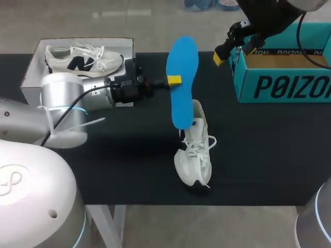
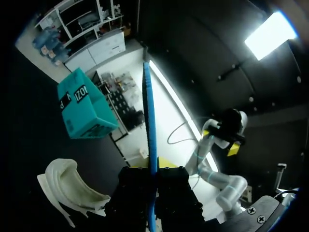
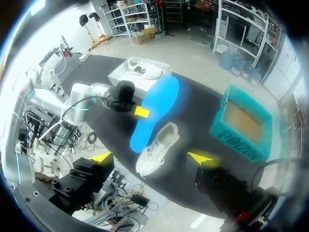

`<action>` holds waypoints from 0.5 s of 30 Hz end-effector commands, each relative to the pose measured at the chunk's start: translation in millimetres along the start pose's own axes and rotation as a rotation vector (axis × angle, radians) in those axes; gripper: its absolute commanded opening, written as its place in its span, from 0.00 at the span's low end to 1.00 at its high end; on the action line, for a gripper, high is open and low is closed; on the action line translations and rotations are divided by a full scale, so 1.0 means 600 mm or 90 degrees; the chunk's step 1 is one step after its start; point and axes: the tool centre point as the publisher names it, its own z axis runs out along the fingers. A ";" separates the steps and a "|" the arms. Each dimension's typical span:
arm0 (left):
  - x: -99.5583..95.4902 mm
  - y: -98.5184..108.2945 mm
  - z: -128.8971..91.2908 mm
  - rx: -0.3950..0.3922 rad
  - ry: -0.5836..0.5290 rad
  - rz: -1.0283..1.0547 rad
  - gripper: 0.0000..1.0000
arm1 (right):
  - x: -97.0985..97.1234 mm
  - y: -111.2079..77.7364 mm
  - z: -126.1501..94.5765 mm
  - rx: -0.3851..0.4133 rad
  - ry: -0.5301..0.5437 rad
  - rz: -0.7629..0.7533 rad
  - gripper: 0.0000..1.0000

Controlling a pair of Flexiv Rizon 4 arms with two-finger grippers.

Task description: Take the shoe out of the shoebox, open the shoe tongue, remove and reinsert the insole, then place the shoe into the shoebox

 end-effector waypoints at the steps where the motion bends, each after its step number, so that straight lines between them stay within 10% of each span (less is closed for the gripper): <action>1: 0.008 0.004 0.006 0.006 -0.009 0.001 0.00 | -0.001 0.002 0.002 0.002 0.000 0.001 1.00; 15: 0.008 0.004 0.006 0.006 -0.009 0.001 0.00 | 0.029 0.012 0.001 -0.003 0.008 -0.029 1.00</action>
